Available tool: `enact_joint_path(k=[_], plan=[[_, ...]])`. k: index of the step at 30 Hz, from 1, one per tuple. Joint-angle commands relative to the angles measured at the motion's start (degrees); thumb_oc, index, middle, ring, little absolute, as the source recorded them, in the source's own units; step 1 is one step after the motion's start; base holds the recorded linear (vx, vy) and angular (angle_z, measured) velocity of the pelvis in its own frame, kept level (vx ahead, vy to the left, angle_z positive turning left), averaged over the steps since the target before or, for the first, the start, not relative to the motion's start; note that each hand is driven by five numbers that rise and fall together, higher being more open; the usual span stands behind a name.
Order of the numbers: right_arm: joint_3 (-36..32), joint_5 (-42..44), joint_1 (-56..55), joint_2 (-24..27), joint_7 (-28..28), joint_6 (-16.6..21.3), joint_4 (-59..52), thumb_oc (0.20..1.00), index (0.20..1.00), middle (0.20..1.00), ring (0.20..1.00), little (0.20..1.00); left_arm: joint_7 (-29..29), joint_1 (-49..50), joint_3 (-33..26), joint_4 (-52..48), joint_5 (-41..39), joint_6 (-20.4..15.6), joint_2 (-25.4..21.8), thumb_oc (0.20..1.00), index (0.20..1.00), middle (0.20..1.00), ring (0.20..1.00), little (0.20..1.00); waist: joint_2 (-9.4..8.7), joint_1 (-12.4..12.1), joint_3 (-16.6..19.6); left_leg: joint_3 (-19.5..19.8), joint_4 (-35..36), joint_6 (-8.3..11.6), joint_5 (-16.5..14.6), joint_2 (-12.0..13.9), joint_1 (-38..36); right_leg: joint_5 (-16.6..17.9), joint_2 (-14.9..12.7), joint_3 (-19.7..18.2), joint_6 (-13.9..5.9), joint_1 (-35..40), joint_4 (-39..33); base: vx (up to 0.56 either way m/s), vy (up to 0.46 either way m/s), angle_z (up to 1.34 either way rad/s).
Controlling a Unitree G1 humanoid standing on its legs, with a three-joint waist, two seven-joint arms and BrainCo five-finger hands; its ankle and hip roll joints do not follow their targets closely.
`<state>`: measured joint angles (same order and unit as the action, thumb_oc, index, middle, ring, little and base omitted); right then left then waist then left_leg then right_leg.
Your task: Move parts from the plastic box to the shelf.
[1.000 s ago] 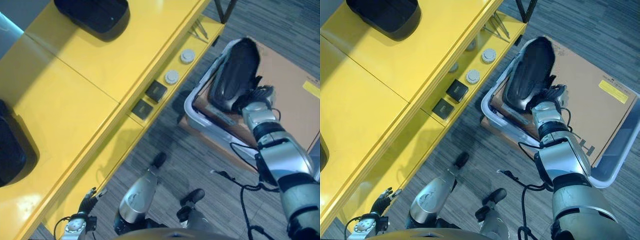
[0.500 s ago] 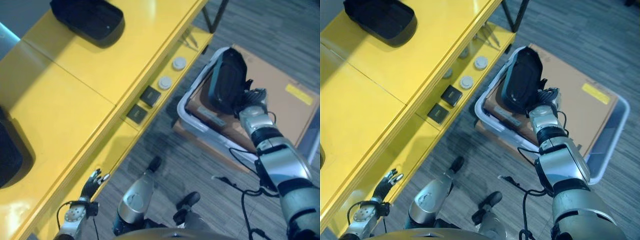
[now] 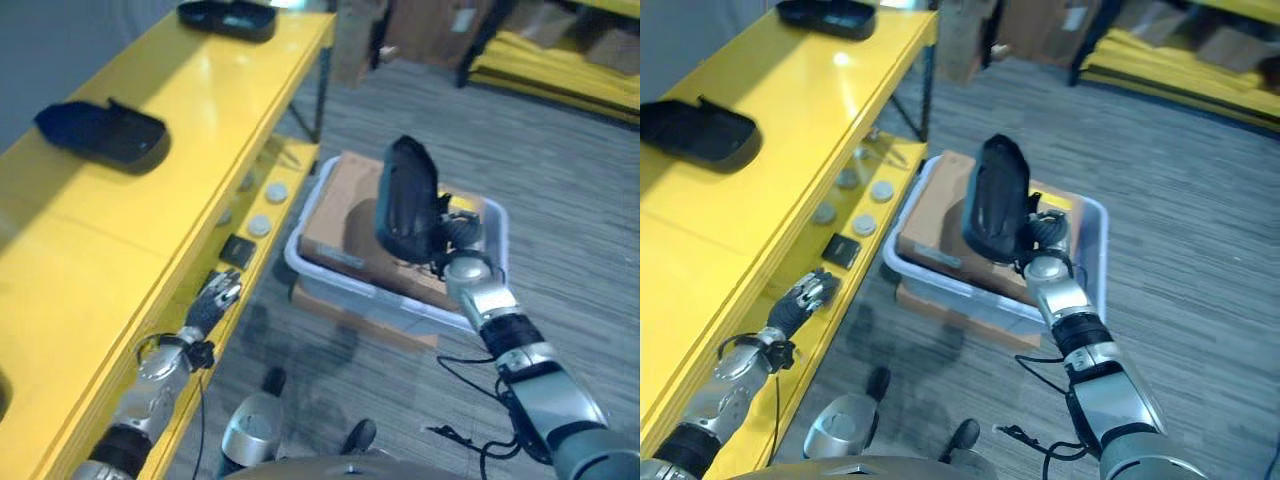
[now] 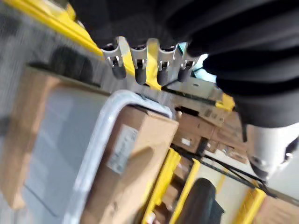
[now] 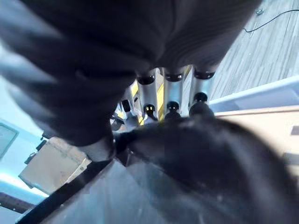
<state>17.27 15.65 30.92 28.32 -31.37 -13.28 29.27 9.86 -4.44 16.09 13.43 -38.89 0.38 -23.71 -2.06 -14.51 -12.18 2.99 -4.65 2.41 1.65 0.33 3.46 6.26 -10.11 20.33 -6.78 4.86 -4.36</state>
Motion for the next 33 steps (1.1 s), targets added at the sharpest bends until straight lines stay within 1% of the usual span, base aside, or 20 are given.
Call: enact_joint_path(k=[1,3,6,9,13,15,16,18,22,25,29,32,33], plan=[[3.03,-3.48,3.82,2.31,1.27,1.23,-1.57,0.200,0.200,0.200,0.200,0.200,-5.11,-5.67,5.22,4.42,-5.97,6.07,3.06,1.000,1.000,1.000,1.000,1.000,0.35,0.07,5.21,-2.33,3.78,-0.59,-0.33,2.81,-2.17,-1.28,-2.32,-1.96,-2.83,-0.98,2.77,0.07,-0.053,-0.47],[4.39,-4.67,3.95,1.33,2.69,0.85,-1.92,0.200,0.200,0.200,0.200,0.200,-7.93,-10.31,6.49,6.47,-8.16,8.01,5.31,1.000,1.000,1.000,1.000,1.000,0.58,1.87,5.97,-3.64,3.97,-0.50,-0.34,3.18,-3.09,-1.25,-2.06,-2.98,-2.73,-0.80,2.49,0.05,-0.034,-0.53],[6.28,-5.54,3.86,-0.06,3.89,1.37,-1.66,0.200,0.200,0.200,0.200,0.200,-9.36,-15.50,7.87,9.08,-9.94,10.04,7.87,1.000,1.000,1.000,1.000,1.000,0.83,3.80,6.80,-5.01,3.94,-0.40,-0.40,3.67,-3.74,-1.23,-1.92,-3.97,-2.74,-0.84,2.34,0.03,-0.038,-0.37],[8.51,-6.28,4.65,-2.47,5.59,1.99,-0.22,0.200,0.200,0.200,0.200,0.200,-12.99,-21.02,9.66,12.23,-12.26,10.39,11.35,1.000,1.000,1.000,1.000,1.000,1.25,5.74,7.70,-6.28,4.05,-0.29,-0.29,4.06,-4.43,-1.17,-1.82,-4.88,-2.83,-0.71,2.05,0.02,-0.029,-0.24],[10.94,-7.34,5.11,-5.04,6.52,1.87,0.65,0.200,0.200,0.200,0.200,0.200,-14.73,-24.69,10.67,15.37,-11.26,10.60,13.79,1.000,1.000,1.000,1.000,1.000,1.51,7.05,8.43,-7.15,4.10,-0.23,-0.39,4.25,-4.96,-1.14,-1.83,-5.47,-2.91,-0.70,1.91,0.02,-0.017,-0.16],[11.73,-7.64,5.24,-5.65,6.69,1.71,0.80,0.200,0.200,0.200,0.200,0.200,-15.14,-25.50,11.08,16.04,-11.08,10.88,14.35,1.000,1.000,1.000,1.000,1.000,1.61,7.30,8.66,-7.25,4.06,-0.19,-0.47,4.28,-5.05,-1.15,-1.88,-5.60,-2.95,-0.67,1.85,0.02,-0.006,-0.06],[12.30,-7.97,5.18,-6.33,6.82,1.62,0.81,0.200,0.200,0.200,0.200,0.200,-15.42,-26.10,11.42,16.21,-10.46,11.73,14.63,1.000,1.000,1.000,1.000,1.000,1.67,7.51,8.82,-7.40,4.07,-0.19,-0.56,4.29,-5.21,-1.15,-1.91,-5.71,-3.00,-0.62,1.82,0.00,0.000,0.00],[12.63,-8.10,5.55,-6.60,7.13,1.28,0.74,0.200,0.200,0.200,0.200,0.200,-15.46,-26.54,11.67,16.60,-9.97,12.27,14.92,1.000,1.000,1.000,1.000,1.000,1.71,7.66,8.86,-7.52,3.99,-0.18,-0.63,4.30,-5.27,-1.18,-1.93,-5.79,-3.00,-0.58,1.80,0.00,0.000,0.00],[13.53,-9.23,5.61,-7.06,9.68,0.23,-0.52,0.200,0.200,0.200,0.200,0.200,-17.50,-27.20,11.81,16.58,-10.79,12.19,15.24,1.000,1.000,1.000,1.000,1.000,1.73,8.08,9.23,-7.68,4.22,-0.14,-0.75,4.21,-5.60,-1.25,-1.90,-6.01,-3.14,-0.45,1.58,0.01,0.002,-0.01],[14.53,-9.64,5.50,-7.53,10.87,0.27,-0.60,0.200,0.200,0.200,0.200,0.200,-17.10,-27.51,11.63,16.80,-10.71,12.31,15.16,1.000,1.000,1.000,1.000,1.000,1.77,8.05,9.29,-7.66,4.22,-0.15,-0.88,4.16,-5.72,-1.37,-1.98,-5.92,-3.19,-0.42,1.72,0.00,0.000,0.00],[15.90,-9.74,5.35,-8.81,11.59,0.50,-0.89,0.200,0.200,0.200,0.200,0.200,-17.28,-27.99,11.94,16.32,-8.83,13.16,14.94,1.000,1.000,1.000,1.000,1.000,1.93,7.77,9.27,-7.25,4.33,-0.14,-0.77,4.03,-5.77,-1.44,-2.03,-5.60,-3.20,-0.19,1.77,0.00,0.000,0.00],[16.49,-9.85,5.01,-9.66,11.46,0.19,-1.88,0.200,0.200,0.200,0.200,0.200,-17.28,-27.75,12.17,15.98,-6.12,12.91,14.85,1.000,1.000,1.000,1.000,1.000,2.04,7.62,9.21,-6.95,4.42,-0.15,-0.75,3.83,-5.84,-1.53,-2.06,-5.40,-3.22,-0.01,1.81,0.00,0.000,0.00],[16.68,-9.49,4.91,-9.85,11.09,0.01,-2.23,0.200,0.200,0.200,0.200,0.200,-17.15,-27.74,12.57,15.75,-3.19,12.62,14.43,0.583,0.583,0.583,0.583,0.583,2.11,7.50,9.19,-6.82,4.51,-0.20,-0.77,3.72,-5.86,-1.61,-2.06,-5.31,-3.25,0.03,1.83,0.00,0.000,0.00]])
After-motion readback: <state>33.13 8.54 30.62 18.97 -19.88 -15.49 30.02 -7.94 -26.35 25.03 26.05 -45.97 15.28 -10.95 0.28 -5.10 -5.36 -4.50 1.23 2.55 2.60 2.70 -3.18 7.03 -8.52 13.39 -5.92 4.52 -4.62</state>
